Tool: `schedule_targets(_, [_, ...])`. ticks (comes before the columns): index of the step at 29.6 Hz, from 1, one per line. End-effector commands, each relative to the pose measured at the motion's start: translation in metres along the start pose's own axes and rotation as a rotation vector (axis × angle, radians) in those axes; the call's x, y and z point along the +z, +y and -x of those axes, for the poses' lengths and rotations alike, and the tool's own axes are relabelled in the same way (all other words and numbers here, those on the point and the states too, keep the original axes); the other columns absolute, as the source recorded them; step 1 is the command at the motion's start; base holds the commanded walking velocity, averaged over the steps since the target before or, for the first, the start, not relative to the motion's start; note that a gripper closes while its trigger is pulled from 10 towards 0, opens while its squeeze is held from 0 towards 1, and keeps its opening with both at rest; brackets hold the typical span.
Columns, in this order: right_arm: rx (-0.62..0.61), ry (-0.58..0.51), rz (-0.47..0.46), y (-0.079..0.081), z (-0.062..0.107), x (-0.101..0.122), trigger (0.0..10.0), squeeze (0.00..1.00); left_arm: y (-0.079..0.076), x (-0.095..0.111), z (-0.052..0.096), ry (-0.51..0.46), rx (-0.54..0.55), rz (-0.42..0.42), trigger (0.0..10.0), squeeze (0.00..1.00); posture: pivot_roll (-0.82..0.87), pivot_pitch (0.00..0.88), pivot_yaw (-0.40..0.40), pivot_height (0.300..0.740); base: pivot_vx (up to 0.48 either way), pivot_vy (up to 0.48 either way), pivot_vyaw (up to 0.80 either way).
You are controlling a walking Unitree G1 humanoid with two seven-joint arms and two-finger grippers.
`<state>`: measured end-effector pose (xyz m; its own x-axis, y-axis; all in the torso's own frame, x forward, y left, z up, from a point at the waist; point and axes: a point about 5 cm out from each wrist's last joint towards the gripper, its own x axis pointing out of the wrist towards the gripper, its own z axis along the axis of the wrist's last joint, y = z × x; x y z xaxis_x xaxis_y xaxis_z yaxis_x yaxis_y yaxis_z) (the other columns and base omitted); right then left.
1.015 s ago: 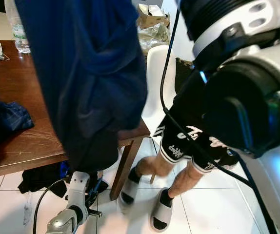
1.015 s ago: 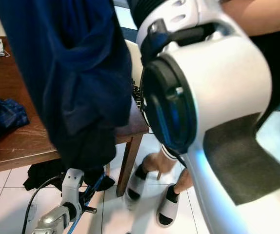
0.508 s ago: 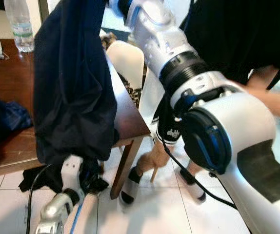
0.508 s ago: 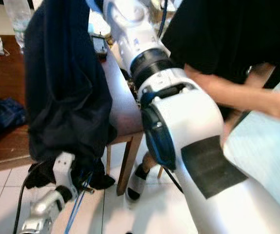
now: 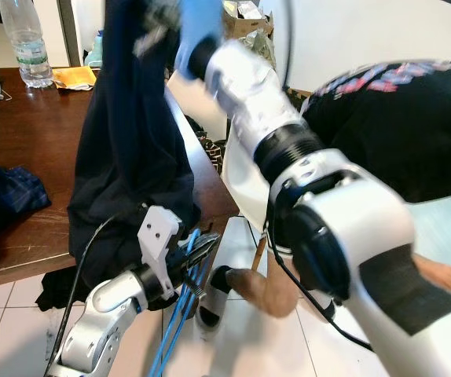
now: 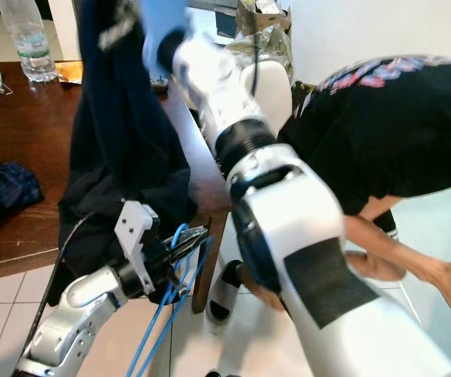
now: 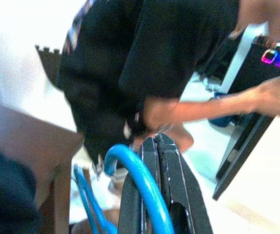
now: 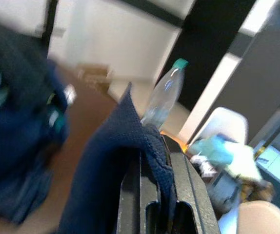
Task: Hang hanger
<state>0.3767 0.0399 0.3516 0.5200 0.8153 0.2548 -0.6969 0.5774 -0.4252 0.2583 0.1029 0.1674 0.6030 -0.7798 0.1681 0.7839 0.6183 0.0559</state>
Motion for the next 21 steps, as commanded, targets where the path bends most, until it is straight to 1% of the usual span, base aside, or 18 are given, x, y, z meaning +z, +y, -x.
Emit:
schedule_targets(1, [0.020,0.002,0.040,0.000,0.001,0.001,10.0,0.00,-0.006,0.002,-0.002,0.004,-0.035,0.015,10.0,0.00,0.24,0.107,-0.143,0.740,0.000,0.000,0.00])
schedule_targets(2, [0.042,0.029,0.042,0.007,0.001,-0.009,10.0,0.00,-0.011,0.010,-0.001,0.001,-0.060,0.021,10.0,0.00,0.24,0.106,-0.141,0.740,0.000,0.000,0.00])
schedule_targets(3, [0.042,0.029,0.042,0.007,0.001,-0.009,10.0,0.00,-0.011,0.010,-0.001,0.001,-0.060,0.021,10.0,0.00,0.24,0.106,-0.141,0.740,0.000,0.000,0.00])
schedule_targets(4, [0.051,0.048,0.035,0.010,0.002,-0.016,10.0,0.00,-0.015,0.017,0.001,-0.002,-0.080,0.016,10.0,0.00,0.24,0.106,-0.141,0.740,0.000,0.000,0.00])
schedule_targets(6, [0.051,0.048,0.035,0.010,0.002,-0.016,10.0,0.00,-0.015,0.017,0.001,-0.002,-0.080,0.016,10.0,0.00,0.24,0.106,-0.141,0.740,0.000,0.000,0.00])
schedule_targets(7, [0.053,0.070,0.034,0.011,0.004,-0.022,10.0,0.00,-0.015,0.029,0.004,-0.013,-0.088,0.005,10.0,0.00,0.25,0.105,-0.139,0.740,0.000,0.000,0.00])
schedule_targets(8, [0.053,0.070,0.034,0.011,0.004,-0.022,10.0,0.00,-0.015,0.029,0.004,-0.013,-0.088,0.005,10.0,0.00,0.25,0.105,-0.139,0.740,0.000,0.000,0.00])
schedule_targets(9, [0.019,0.111,0.042,0.008,0.007,-0.028,10.0,0.00,-0.011,0.042,0.011,-0.017,-0.082,-0.024,10.0,0.00,0.25,0.107,-0.137,0.740,0.000,0.000,0.00])
schedule_targets(11, [0.019,0.111,0.042,0.008,0.007,-0.028,10.0,0.00,-0.011,0.042,0.011,-0.017,-0.082,-0.024,10.0,0.00,0.25,0.107,-0.137,0.740,0.000,0.000,0.00])
schedule_targets(12, [-0.030,0.150,0.045,0.002,0.010,-0.034,10.0,0.00,-0.006,0.051,0.019,0.004,-0.077,-0.063,10.0,0.00,0.25,0.109,-0.135,0.740,0.000,0.000,0.00])
schedule_targets(17, [-0.030,0.150,0.045,0.002,0.010,-0.034,10.0,0.00,-0.006,0.051,0.019,0.004,-0.077,-0.063,10.0,0.00,0.25,0.109,-0.135,0.740,0.000,0.000,0.00])
schedule_targets(18, [-0.086,0.183,0.039,-0.003,0.013,-0.038,10.0,0.00,-0.003,0.053,0.025,0.039,-0.074,-0.091,10.0,0.00,0.26,0.111,-0.133,0.740,0.000,0.000,0.00])
schedule_targets(19, [-0.095,0.193,-0.016,-0.002,0.014,-0.042,10.0,0.00,-0.002,0.046,0.029,0.091,-0.068,-0.106,10.0,0.00,0.25,0.114,-0.132,0.740,0.000,0.000,0.00])
schedule_targets(21, [-0.095,0.193,-0.016,-0.002,0.014,-0.042,10.0,0.00,-0.002,0.046,0.029,0.091,-0.068,-0.106,10.0,0.00,0.25,0.114,-0.132,0.740,0.000,0.000,0.00])
